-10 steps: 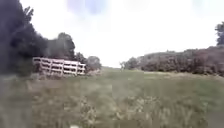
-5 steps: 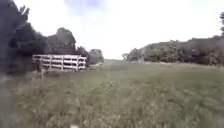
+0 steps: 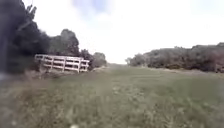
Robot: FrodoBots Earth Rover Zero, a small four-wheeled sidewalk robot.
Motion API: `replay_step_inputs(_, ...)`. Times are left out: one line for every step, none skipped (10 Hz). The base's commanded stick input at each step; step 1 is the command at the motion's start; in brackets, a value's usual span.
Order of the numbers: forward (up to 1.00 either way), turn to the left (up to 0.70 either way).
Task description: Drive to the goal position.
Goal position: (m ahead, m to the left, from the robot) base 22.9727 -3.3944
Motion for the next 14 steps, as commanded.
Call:
replay_step_inputs(0.85, -0.13)
replay_step_inputs(0.85, -0.04)
replay_step_inputs(0.85, 0.0)
replay_step_inputs(0.85, 0.0)
replay_step_inputs(0.85, 0.0)
replay_step_inputs(0.85, 0.0)
replay_step_inputs(0.85, 0.0)
replay_step_inputs(0.85, 0.0)
replay_step_inputs(0.85, 0.0)
replay_step_inputs(0.85, 0.0)
replay_step_inputs(0.85, 0.0)
replay_step_inputs(0.85, 0.0)
replay_step_inputs(0.85, 0.0)
replay_step_inputs(0.85, 0.0)
